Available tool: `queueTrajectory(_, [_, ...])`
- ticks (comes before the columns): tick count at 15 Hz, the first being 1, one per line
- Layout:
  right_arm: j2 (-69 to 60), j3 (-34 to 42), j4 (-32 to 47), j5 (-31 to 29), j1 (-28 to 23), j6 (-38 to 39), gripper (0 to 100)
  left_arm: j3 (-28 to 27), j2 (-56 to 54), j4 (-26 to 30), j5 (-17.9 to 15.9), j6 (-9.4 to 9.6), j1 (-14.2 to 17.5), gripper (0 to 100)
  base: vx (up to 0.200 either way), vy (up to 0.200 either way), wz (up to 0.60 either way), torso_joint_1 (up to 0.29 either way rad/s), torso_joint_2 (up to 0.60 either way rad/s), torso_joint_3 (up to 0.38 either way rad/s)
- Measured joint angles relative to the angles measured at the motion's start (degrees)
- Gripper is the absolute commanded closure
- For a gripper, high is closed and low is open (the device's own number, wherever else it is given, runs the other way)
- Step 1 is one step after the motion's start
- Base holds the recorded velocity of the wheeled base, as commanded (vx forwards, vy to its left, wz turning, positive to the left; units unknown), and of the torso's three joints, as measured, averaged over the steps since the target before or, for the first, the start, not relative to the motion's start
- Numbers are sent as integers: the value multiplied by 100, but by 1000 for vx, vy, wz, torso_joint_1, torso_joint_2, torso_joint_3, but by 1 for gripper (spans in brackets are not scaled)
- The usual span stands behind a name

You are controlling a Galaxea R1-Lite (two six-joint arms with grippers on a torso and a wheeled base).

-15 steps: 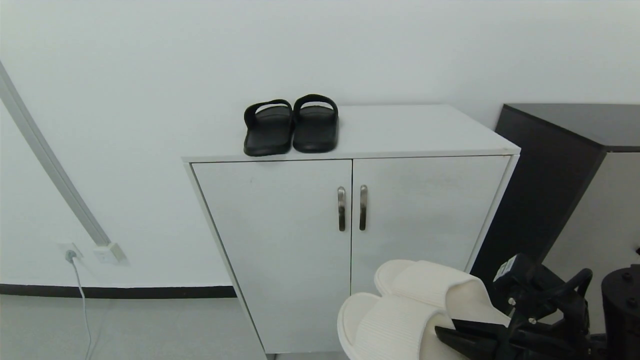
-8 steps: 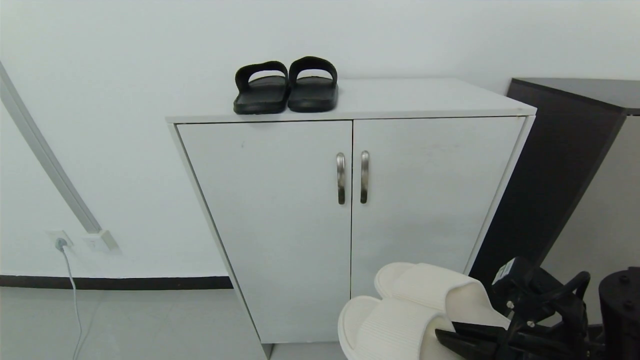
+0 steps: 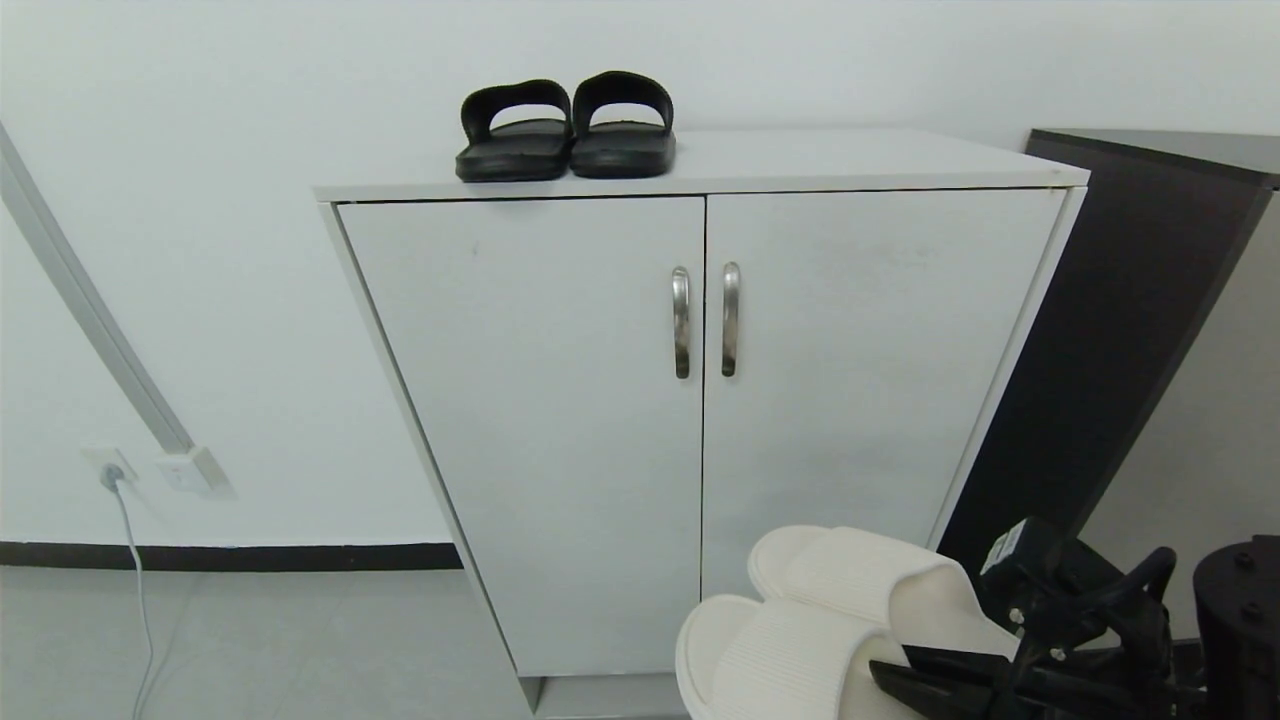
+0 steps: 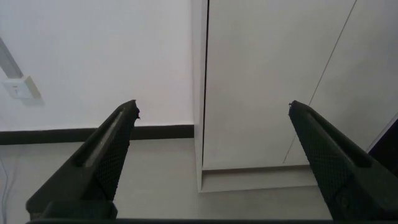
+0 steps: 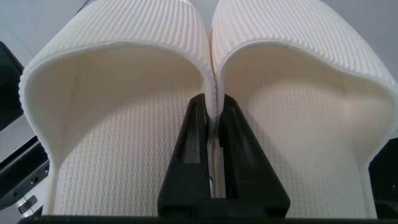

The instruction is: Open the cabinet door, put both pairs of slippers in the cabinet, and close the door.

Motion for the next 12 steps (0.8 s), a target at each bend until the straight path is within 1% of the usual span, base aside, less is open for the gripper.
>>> queueTrajectory(3, [-16,15,-68,-13,-4,-2,100,0,0,-2,0,22,0,0,0,0,0,-4,19,35])
queueTrajectory(5, [-52,48,-101,-6,2,-2,100,-10,26,-6,-69,205,-9,0,0,0,0,-7,161,107])
queueTrajectory(6, [-60,55,-104,-6,2,0,100,-62,78,-20,-132,256,-11,0,0,0,0,2,71,51])
queueTrajectory(9, [-63,61,-107,-6,2,-2,100,-619,332,-59,-290,262,-17,0,0,0,0,0,0,0])
queueTrajectory(10, [-63,61,-105,-4,5,-2,100,-873,580,-79,-441,257,-17,0,0,0,0,0,0,0])
queueTrajectory(12, [-62,69,-107,-2,24,0,100,-1356,1357,-217,-846,246,-22,0,0,0,0,0,0,0])
